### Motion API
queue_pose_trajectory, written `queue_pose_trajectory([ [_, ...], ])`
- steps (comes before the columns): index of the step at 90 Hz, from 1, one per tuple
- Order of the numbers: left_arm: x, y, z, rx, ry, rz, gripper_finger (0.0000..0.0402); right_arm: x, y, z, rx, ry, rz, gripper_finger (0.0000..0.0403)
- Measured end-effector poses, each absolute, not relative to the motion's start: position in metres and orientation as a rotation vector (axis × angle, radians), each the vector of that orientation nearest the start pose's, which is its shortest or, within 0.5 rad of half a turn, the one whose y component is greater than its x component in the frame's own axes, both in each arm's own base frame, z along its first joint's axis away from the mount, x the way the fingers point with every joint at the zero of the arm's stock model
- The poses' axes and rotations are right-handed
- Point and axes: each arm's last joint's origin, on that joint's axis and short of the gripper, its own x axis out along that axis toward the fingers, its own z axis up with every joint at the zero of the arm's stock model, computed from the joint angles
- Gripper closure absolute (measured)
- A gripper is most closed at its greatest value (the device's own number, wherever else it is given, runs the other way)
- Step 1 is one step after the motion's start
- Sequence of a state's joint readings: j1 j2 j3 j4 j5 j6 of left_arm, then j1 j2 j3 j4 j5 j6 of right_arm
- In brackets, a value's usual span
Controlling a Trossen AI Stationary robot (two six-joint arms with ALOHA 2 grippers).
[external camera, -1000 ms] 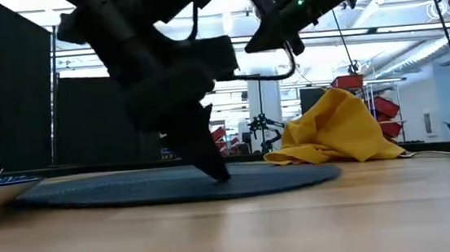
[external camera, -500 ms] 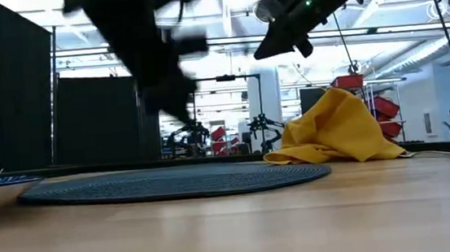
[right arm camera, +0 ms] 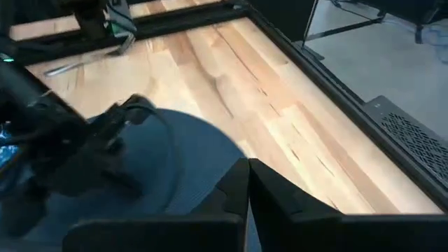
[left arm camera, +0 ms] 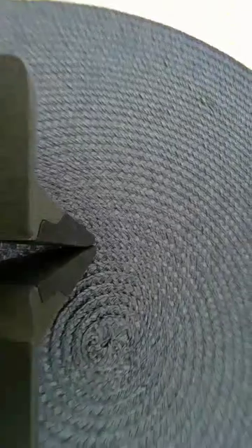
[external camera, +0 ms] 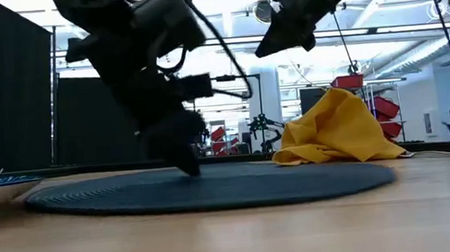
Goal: Set table place
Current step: Move the blue placemat to he center
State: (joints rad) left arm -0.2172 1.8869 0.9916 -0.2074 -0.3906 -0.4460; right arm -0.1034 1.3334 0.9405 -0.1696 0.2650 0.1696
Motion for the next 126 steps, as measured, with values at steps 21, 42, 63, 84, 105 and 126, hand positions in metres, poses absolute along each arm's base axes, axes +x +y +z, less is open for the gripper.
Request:
queue_pose_trajectory([
  [21,0.332,-0.098,0.116,-0.133,0.977,0.302,0.0402,0.285,-0.037,0.270,0.141,0.536,-0.414,0.0403],
  [42,0.333,-0.121,0.108,-0.188,0.925,0.254,0.0402,0.286,-0.039,0.271,0.159,0.522,-0.426,0.0403],
  [63,0.342,-0.133,0.096,-0.212,0.898,0.193,0.0402,0.285,-0.039,0.270,0.172,0.521,-0.429,0.0403],
  [84,0.348,-0.126,0.098,-0.193,0.896,0.208,0.0402,0.285,-0.039,0.270,0.176,0.525,-0.429,0.0403],
  [105,0.354,-0.107,0.098,-0.215,0.898,0.241,0.0401,0.285,-0.039,0.270,0.176,0.525,-0.428,0.0403],
  [126,0.360,-0.084,0.098,-0.211,0.907,0.277,0.0401,0.285,-0.039,0.270,0.172,0.531,-0.427,0.0403],
])
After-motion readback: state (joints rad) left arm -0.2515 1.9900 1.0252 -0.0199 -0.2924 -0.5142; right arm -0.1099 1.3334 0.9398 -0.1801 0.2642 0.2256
